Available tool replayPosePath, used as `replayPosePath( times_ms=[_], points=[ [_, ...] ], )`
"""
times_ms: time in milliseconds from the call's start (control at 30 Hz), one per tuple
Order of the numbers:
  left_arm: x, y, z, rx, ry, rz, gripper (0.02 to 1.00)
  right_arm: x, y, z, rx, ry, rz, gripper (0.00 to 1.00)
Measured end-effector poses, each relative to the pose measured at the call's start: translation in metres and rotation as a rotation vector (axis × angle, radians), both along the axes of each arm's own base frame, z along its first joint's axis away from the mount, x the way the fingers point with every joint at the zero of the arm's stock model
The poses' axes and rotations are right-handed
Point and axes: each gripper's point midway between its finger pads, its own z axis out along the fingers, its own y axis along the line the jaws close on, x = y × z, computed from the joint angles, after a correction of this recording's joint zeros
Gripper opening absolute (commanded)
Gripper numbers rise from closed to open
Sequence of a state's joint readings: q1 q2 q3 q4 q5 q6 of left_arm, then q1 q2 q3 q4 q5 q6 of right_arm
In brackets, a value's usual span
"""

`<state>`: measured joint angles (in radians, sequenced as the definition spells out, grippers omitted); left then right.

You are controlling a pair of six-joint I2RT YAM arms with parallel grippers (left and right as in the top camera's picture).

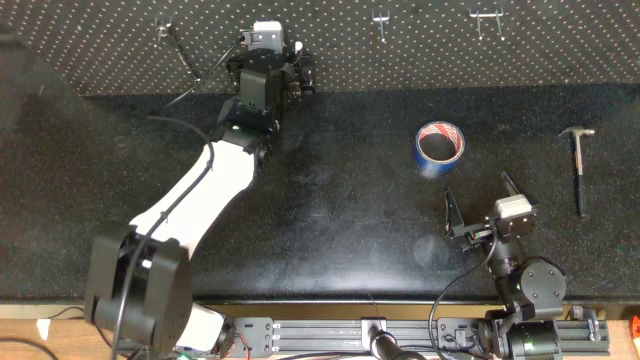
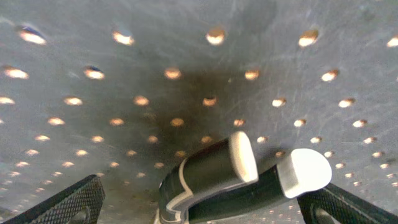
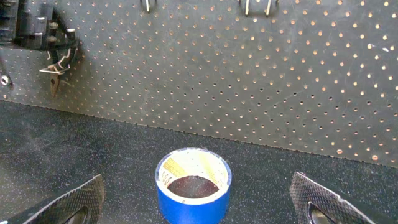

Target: Place Tools Onto Pegboard

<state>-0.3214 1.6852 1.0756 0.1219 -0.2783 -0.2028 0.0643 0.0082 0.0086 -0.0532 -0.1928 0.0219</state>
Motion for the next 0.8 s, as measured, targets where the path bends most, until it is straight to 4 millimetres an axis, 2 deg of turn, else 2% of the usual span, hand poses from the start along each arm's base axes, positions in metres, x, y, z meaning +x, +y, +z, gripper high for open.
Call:
replayPosePath(
  times_ms=[33, 67, 100, 133, 167, 200, 233, 267, 333, 367, 467, 500, 567, 600, 800],
  points=[
    [-0.018, 0.010, 0.006, 0.013, 0.055, 0.003, 0.996, 0.000, 0.000, 0.000, 0.000, 0.001, -0.001, 0.976],
    [-0.045, 0.040, 0.073, -0.016, -0.039, 0.049, 0.996, 0.000, 0.000, 0.000, 0.000, 0.001, -0.001, 0.976],
    [-0.073, 0.069, 0.128, -0.038, -0.128, 0.100, 0.996, 0.000, 0.000, 0.000, 0.000, 0.002, -0.002, 0.976],
    [-0.103, 0.095, 0.146, -0.035, -0.125, 0.147, 0.998, 0.000, -0.001, 0.000, 0.000, 0.002, -0.004, 0.976],
    [-0.139, 0.125, 0.144, -0.016, -0.053, 0.218, 0.993, 0.000, -0.001, 0.000, 0.000, 0.000, -0.004, 0.976],
    [-0.172, 0.141, 0.126, 0.001, 0.048, 0.261, 0.996, 0.000, -0.001, 0.000, 0.000, 0.000, -0.004, 0.976],
    [-0.204, 0.151, 0.100, 0.006, 0.110, 0.288, 0.996, 0.000, -0.001, 0.000, 0.000, 0.000, -0.004, 0.976],
    [-0.240, 0.160, 0.064, -0.002, 0.140, 0.319, 0.996, 0.000, -0.001, 0.000, 0.000, 0.000, -0.004, 0.976],
    [-0.272, 0.158, 0.006, -0.064, 0.100, 0.306, 0.996, 0.000, -0.001, 0.000, 0.000, 0.000, -0.004, 0.976],
    [-0.270, 0.154, -0.008, -0.091, 0.034, 0.279, 0.996, 0.000, -0.001, 0.000, 0.000, 0.000, -0.004, 0.976],
    [-0.255, 0.136, -0.034, -0.124, -0.100, 0.177, 0.996, 0.000, -0.001, 0.000, 0.000, 0.001, -0.004, 0.976],
    [-0.248, 0.133, -0.028, -0.126, -0.174, 0.155, 0.996, 0.000, -0.001, 0.000, 0.000, 0.001, -0.004, 0.976],
    [-0.241, 0.124, -0.033, -0.134, -0.278, 0.106, 0.996, 0.000, -0.001, 0.000, 0.000, 0.002, -0.004, 0.976],
    [-0.239, 0.121, -0.021, -0.134, -0.356, 0.086, 0.993, 0.000, -0.001, 0.000, 0.000, 0.001, -0.004, 0.976],
    [-0.240, 0.108, -0.016, -0.025, -0.379, -0.002, 0.996, 0.000, -0.001, 0.000, 0.000, 0.001, -0.004, 0.976]
  ],
)
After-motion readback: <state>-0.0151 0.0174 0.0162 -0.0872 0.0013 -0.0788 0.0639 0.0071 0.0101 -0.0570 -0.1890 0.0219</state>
